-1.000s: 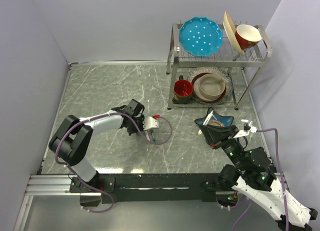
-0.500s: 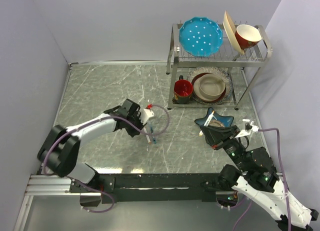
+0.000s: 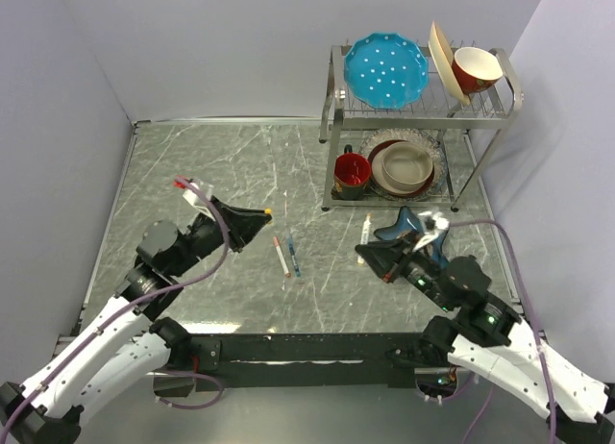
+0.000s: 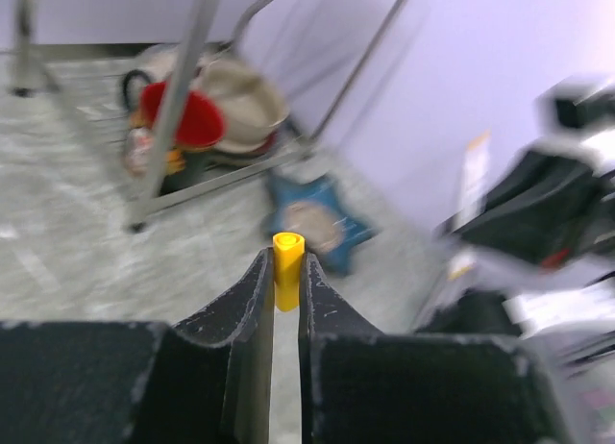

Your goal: Insert the pens into the pen caps

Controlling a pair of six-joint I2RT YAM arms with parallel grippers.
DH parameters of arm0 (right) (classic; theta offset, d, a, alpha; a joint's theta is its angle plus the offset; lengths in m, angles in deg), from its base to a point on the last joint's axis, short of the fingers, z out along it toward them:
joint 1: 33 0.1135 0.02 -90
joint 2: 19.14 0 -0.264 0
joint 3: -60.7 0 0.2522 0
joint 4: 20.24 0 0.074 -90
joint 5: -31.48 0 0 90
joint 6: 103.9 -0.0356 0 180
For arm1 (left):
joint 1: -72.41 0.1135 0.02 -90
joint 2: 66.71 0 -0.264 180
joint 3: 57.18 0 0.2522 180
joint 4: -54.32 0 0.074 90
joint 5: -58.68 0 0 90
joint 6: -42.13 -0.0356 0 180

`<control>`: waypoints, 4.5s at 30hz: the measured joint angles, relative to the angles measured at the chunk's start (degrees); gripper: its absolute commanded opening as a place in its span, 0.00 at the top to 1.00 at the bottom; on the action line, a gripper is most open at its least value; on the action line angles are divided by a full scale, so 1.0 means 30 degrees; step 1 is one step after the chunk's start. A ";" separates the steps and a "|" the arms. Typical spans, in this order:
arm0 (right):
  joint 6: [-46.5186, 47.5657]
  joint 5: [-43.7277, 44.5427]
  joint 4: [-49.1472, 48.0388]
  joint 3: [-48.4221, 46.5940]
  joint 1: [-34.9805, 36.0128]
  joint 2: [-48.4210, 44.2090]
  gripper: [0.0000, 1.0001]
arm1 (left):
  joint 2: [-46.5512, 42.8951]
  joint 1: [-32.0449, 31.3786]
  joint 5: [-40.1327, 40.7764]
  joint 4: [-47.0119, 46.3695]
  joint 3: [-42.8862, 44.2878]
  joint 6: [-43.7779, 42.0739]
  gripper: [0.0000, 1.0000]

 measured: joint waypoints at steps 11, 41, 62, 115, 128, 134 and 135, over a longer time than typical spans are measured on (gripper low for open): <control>-0.0022 -0.4911 -0.4080 -0.0022 0.1464 0.7577 1.00 | 0.0940 0.0000 -0.1814 -0.3038 -0.1173 0.8947 0.99; -0.1362 -0.6594 -0.9318 -0.1515 0.3752 1.1897 1.00 | -0.0976 0.0000 -0.1195 -0.6543 -0.3089 1.1810 0.99; -0.1435 -0.5799 -0.9581 -0.2040 0.3796 1.2815 1.00 | -0.1647 -0.0124 -0.0874 -0.6098 -0.3701 1.1234 0.99; 0.0051 -0.6324 -0.8728 -0.1865 0.3985 1.0994 1.00 | -0.0707 -0.0517 -0.4087 -0.3140 -0.0758 0.6477 0.34; 0.0051 -0.6550 -0.8765 -0.1851 0.4007 1.1227 1.00 | 0.0219 -0.0503 -0.4998 -0.3810 -0.0379 0.6513 0.99; 0.0102 -0.6419 -0.8531 -0.1967 0.4116 1.1227 1.00 | -0.0146 -0.0503 -0.5180 -0.6382 -0.1872 0.7715 0.99; 0.0146 -0.6433 -0.8415 -0.1989 0.4167 1.1242 1.00 | -0.0313 -0.0532 -0.5034 -0.6885 -0.2295 0.8058 0.99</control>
